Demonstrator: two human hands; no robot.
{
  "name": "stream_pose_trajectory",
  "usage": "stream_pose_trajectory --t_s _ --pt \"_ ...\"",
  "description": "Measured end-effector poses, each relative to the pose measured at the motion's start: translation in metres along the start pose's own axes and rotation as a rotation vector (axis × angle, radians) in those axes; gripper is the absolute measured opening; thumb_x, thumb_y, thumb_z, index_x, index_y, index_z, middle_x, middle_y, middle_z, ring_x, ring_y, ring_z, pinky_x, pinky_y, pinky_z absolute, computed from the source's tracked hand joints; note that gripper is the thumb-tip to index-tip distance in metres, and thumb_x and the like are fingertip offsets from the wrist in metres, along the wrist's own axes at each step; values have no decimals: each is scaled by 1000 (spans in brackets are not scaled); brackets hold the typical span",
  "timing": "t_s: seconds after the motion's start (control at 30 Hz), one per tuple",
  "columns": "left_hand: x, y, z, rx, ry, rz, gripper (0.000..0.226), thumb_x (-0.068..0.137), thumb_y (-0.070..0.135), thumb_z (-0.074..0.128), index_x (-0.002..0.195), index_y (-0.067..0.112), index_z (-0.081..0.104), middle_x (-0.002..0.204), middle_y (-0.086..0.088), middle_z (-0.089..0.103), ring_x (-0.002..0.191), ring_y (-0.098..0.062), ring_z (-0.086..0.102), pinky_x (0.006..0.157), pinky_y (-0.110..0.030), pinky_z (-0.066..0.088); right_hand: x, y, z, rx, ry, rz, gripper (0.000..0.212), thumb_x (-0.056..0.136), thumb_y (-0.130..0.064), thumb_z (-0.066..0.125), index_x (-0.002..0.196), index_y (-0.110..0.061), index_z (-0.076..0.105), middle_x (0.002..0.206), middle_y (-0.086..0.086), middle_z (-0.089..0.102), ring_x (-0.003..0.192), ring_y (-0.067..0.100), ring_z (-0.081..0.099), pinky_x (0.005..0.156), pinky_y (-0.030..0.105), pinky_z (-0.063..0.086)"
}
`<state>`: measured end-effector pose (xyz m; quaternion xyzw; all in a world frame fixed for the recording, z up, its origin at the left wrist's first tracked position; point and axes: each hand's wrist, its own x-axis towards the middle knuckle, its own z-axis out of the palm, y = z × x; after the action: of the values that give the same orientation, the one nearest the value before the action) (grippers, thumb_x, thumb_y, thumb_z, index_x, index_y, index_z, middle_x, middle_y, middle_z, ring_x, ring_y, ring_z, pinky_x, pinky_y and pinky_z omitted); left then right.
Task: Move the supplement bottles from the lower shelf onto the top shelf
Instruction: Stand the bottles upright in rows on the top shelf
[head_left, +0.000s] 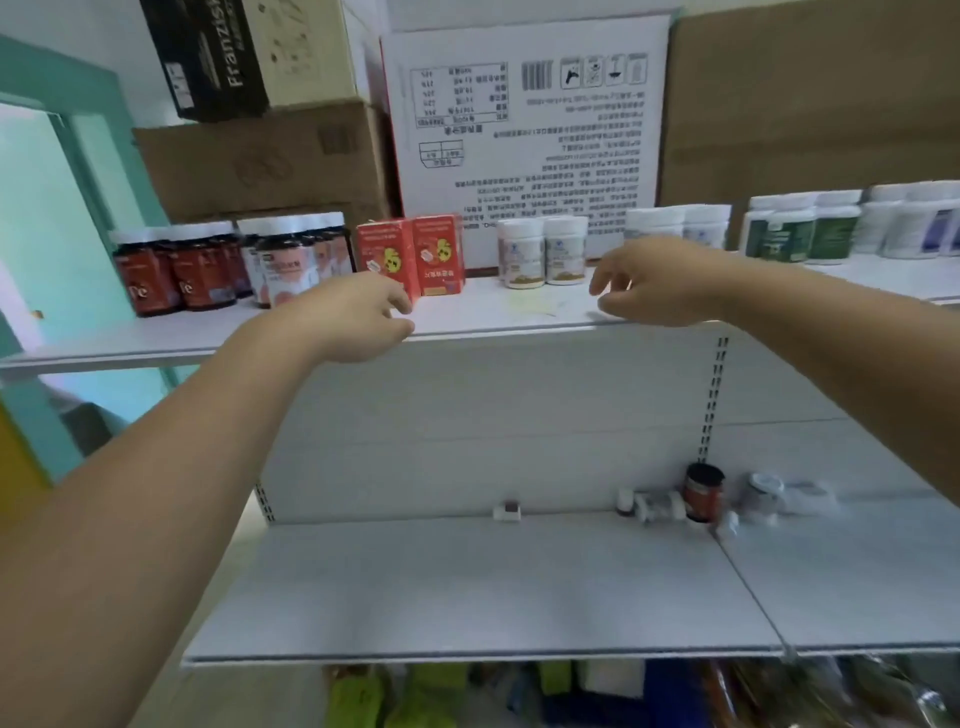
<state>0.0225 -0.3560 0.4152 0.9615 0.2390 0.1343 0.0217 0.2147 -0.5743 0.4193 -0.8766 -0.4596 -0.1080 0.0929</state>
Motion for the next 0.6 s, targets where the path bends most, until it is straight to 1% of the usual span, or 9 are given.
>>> stream_pose_trajectory --t_s 0.1,0.17,0.23,0.3,0.4,0.5,0.6 --pt "-19 37 10 37 107 -5 31 96 36 57 123 22 63 119 -3 65 106 -23 58 89 -37 49 -44 36 -8 -49 16 9 14 92 -30 55 104 -26 62 100 1 62 89 22 54 74 31 42" --pt "-33 58 22 48 113 -24 25 96 35 58 115 21 66 114 -4 66 103 -26 59 88 -39 51 -77 62 -10 -71 14 30 10 91 -30 56 98 -24 61 93 1 61 84 21 53 69 30 39" --pt "-47 74 40 16 88 -55 20 95 33 59 108 21 67 111 -5 68 100 -27 60 87 -39 51 -110 88 -9 -59 14 65 11 91 -29 56 96 -22 62 91 1 61 81 21 53 67 31 40" --pt "-58 85 66 -43 85 -91 19 94 32 61 107 20 68 107 -4 69 101 -29 62 87 -37 51 -139 114 0 -10 8 110 13 92 -28 56 98 -21 64 92 2 61 86 22 54 73 32 42" --pt "-69 100 115 -130 47 -130 25 93 29 61 115 18 68 104 -5 70 105 -31 63 90 -37 49 -173 145 39 107 27 172 17 91 -25 58 104 -19 67 94 3 62 85 21 53 74 29 39" --pt "-73 110 165 -222 4 -181 31 93 22 61 121 10 67 114 -13 69 107 -33 63 92 -36 48 -198 165 93 185 22 229 27 90 -26 59 115 -17 65 110 8 62 88 19 52 77 29 38" --pt "-75 108 212 -288 9 -267 32 93 24 62 122 11 66 120 -14 66 108 -35 62 94 -43 51 -208 173 144 256 -9 314 33 91 -28 58 122 -15 62 118 12 56 101 28 57 88 35 44"
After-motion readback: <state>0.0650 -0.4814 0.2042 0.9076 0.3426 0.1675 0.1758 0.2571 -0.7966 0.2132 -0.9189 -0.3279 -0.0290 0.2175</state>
